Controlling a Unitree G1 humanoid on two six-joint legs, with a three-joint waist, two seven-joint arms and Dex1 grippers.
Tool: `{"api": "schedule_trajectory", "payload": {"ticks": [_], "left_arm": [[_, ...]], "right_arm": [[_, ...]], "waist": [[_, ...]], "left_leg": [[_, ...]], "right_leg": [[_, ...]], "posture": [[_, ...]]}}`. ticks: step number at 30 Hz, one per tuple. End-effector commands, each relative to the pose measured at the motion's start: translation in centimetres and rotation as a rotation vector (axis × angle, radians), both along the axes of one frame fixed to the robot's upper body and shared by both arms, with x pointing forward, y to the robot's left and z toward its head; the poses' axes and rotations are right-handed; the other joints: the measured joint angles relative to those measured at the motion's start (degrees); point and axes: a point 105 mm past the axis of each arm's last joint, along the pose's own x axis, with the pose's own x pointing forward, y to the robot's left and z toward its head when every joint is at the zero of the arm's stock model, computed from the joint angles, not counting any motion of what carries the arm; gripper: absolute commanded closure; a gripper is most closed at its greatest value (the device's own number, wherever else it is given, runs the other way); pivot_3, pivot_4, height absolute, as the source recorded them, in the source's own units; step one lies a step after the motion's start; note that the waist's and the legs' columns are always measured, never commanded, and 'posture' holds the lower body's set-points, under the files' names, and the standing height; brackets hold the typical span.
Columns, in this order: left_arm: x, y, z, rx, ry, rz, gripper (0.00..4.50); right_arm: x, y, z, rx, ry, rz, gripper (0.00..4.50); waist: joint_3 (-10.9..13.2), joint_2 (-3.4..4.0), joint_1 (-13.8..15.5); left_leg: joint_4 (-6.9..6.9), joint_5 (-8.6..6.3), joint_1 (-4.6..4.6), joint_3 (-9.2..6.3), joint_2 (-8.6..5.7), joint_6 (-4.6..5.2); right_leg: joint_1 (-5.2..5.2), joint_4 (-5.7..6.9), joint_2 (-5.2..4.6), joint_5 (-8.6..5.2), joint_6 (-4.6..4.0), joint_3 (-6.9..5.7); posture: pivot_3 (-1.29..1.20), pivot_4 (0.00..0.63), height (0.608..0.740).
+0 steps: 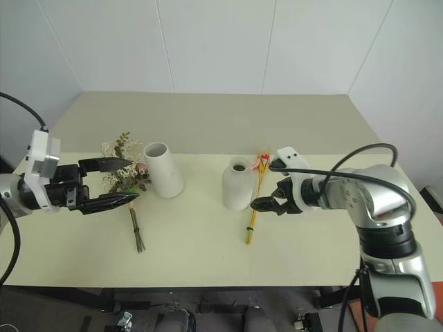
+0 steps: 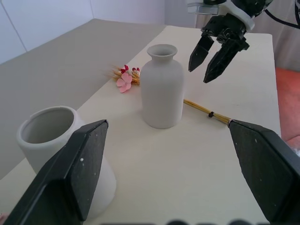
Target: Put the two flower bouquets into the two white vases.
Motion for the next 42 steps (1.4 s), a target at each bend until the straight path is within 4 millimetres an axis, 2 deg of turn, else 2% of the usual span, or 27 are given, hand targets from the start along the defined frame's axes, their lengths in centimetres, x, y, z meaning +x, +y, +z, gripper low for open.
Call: {"api": "schedule_trajectory", "payload": {"ticks": [1,8,17,21,25,35,36,42], "left_arm": [[-0.2,-0.2,1.0,0.006,-0.05,-0.033,0.05],[-0.2,-0.4,1.3,0.001,-0.059,-0.046,0.05],[-0.3,-0.1,1.1,-0.001,-0.055,-0.033,0.05],[-0.3,0.0,1.1,-0.001,-0.057,-0.029,0.05],[-0.3,0.0,1.1,-0.003,-0.057,-0.024,0.0],[-0.3,0.0,1.0,-0.003,-0.052,-0.025,0.0],[-0.3,0.0,1.0,-0.003,-0.052,-0.025,0.0],[-0.1,0.0,1.0,-0.001,-0.053,-0.031,0.0]], "right_arm": [[0.6,0.2,-0.5,-0.062,0.001,-0.039,0.0],[2.0,0.1,-3.1,-0.179,-0.003,-0.185,0.0],[2.4,2.3,-3.8,-0.225,-0.051,-0.193,0.0],[2.4,2.5,-4.1,-0.252,-0.064,-0.178,0.0],[2.3,1.9,-4.8,-0.296,-0.085,-0.175,0.88],[2.9,-2.3,-4.4,-0.352,-0.107,-0.288,4.29],[2.9,-2.5,-4.4,-0.352,-0.107,-0.293,4.46],[2.9,-4.2,-4.3,-0.362,-0.105,-0.352,4.46]], "waist": [[0.0,0.0,-0.08],[0.0,0.0,-0.91],[0.01,0.01,-1.35],[0.01,0.02,-1.32],[0.01,0.02,-1.31],[0.01,0.01,-1.12],[0.01,0.01,-1.15],[0.01,0.01,-1.23]], "left_leg": [[0.0,0.0,-0.02,0.0,0.01,0.0],[0.0,0.0,-0.05,-0.01,-0.01,0.0],[0.0,0.0,-0.04,-0.03,0.0,0.0],[0.0,0.0,-0.05,-0.04,0.0,0.0],[0.0,0.0,-0.03,-0.04,0.0,0.0],[0.0,0.0,-0.04,-0.04,-0.01,0.0],[0.0,0.0,-0.03,-0.04,-0.01,0.0],[0.0,0.0,-0.03,-0.04,0.0,0.0]], "right_leg": [[-0.02,0.0,0.0,0.0,0.0,0.0],[-0.03,0.03,-0.02,0.01,0.02,0.0],[-0.05,0.04,0.0,0.01,0.02,0.0],[-0.04,0.03,0.0,0.01,0.02,-0.01],[-0.03,0.03,0.0,0.01,0.02,-0.01],[-0.01,0.0,-0.02,0.01,0.02,-0.02],[-0.01,0.01,-0.01,0.01,0.02,-0.02],[-0.01,0.01,0.0,0.01,0.02,-0.01]], "posture": [[0.0,0.15,0.74],[0.0,0.15,0.74],[0.0,0.15,0.74],[0.0,0.15,0.74],[0.0,0.15,0.74],[0.0,0.15,0.74],[0.0,0.15,0.74],[0.0,0.15,0.74]]}}
